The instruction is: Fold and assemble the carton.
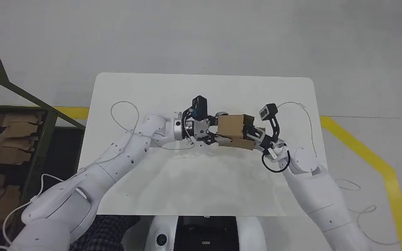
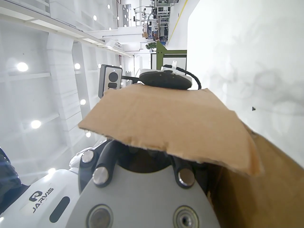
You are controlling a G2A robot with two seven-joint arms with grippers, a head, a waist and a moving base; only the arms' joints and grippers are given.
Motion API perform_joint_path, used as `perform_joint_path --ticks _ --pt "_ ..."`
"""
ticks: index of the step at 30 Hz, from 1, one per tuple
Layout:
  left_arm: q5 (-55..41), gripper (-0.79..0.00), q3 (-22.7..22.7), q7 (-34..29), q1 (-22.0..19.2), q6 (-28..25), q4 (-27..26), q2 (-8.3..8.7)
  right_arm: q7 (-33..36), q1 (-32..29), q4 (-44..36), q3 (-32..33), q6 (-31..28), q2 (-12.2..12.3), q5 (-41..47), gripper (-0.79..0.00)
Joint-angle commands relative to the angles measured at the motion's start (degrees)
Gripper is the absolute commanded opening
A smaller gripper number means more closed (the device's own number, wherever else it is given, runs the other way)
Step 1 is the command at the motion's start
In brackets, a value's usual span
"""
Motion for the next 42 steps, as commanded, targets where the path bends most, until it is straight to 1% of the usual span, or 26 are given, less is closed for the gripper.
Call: perform_joint_path --ticks 1,2,5,12,15,18,26,35,42 --pt "0.0 -0.332 -0.3 -0.2 0.1 -0.1 0.1 -0.17 -0.1 -0.1 -0.2 0.1 0.0 0.0 -0.2 -0.785" --pt "0.0 -0.326 -0.4 -0.4 0.1 -0.1 0.2 -0.25 -0.1 -0.2 -0.3 0.1 0.0 0.0 -0.3 -0.785" --pt "0.2 -0.348 -0.9 -0.5 0.3 -0.7 0.2 -0.46 -0.3 -0.3 -0.5 0.4 0.0 0.0 -0.7 -0.785" --pt "1.4 -0.36 -2.4 -0.1 1.0 -2.4 0.5 -0.62 -0.7 -0.6 -0.8 1.8 0.5 0.2 -1.9 -0.785" --pt "1.9 -0.388 -3.1 0.5 1.4 -3.0 0.8 -0.61 -0.5 -0.9 -1.0 2.8 0.8 0.4 -2.8 -0.785" --pt "2.3 -0.397 -3.9 1.1 1.8 -3.7 1.0 -0.63 -0.3 -1.3 -1.5 3.8 1.2 0.6 -3.4 -0.785" --pt "3.7 -0.4 -5.3 1.7 2.7 -4.6 0.7 -0.83 -0.2 -2.1 -2.6 5.1 1.6 0.9 -4.4 -0.785" --pt "6.0 -0.406 -6.9 2.1 3.7 -4.9 0.3 -0.73 -1.6 -4.3 -2.8 10.6 0.6 1.8 -4.4 -0.785" --pt "8.2 -0.406 -8.4 2.8 3.8 -4.2 1.0 -0.67 -0.9 -8.8 -6.7 16.6 0.3 3.0 -5.4 -0.785"
